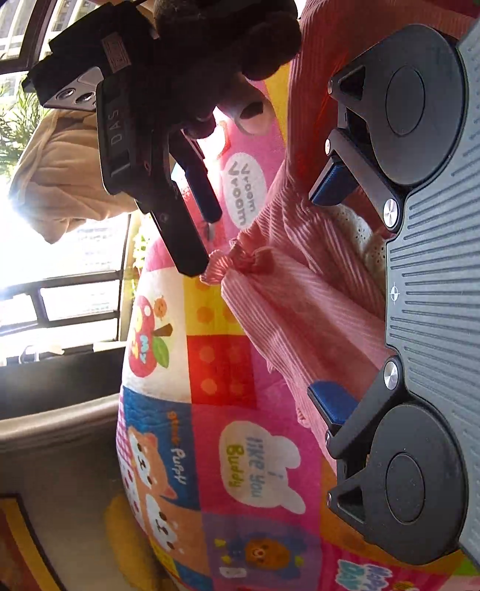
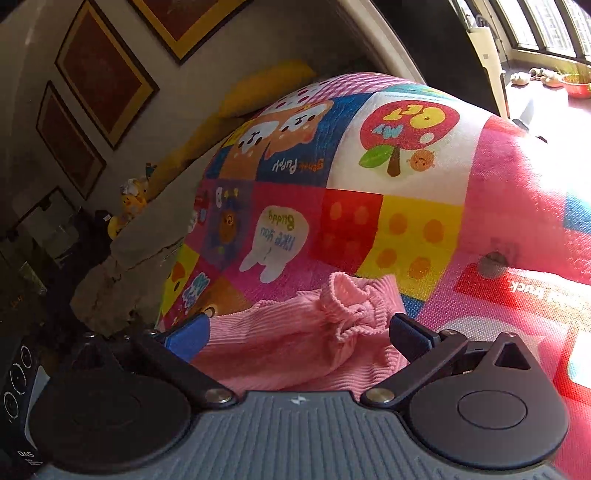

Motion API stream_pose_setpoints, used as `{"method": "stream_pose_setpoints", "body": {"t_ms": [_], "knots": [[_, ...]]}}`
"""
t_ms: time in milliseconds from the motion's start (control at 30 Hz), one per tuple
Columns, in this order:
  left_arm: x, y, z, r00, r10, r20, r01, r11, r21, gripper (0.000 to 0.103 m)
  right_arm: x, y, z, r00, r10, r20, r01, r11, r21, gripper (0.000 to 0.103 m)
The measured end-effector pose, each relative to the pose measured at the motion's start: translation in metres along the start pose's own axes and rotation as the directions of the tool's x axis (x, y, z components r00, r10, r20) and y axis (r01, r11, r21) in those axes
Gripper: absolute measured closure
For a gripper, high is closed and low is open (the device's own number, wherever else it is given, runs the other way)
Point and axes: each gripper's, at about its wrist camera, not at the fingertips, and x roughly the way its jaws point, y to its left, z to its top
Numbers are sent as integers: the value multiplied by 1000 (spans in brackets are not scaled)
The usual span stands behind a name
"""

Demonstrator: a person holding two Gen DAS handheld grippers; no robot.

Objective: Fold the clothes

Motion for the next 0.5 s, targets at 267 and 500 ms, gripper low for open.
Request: {"method": "stream_pose_setpoints", "body": {"t_ms": [267, 500], "knots": [[46, 1, 16, 987, -152, -46, 152, 988, 1, 0, 60, -35, 12, 943, 303, -138, -253, 921, 297, 0], [74, -18, 30, 970, -237, -57, 241, 968, 68, 0, 42, -41, 24, 850, 521, -82, -458, 806, 376, 0]]}}
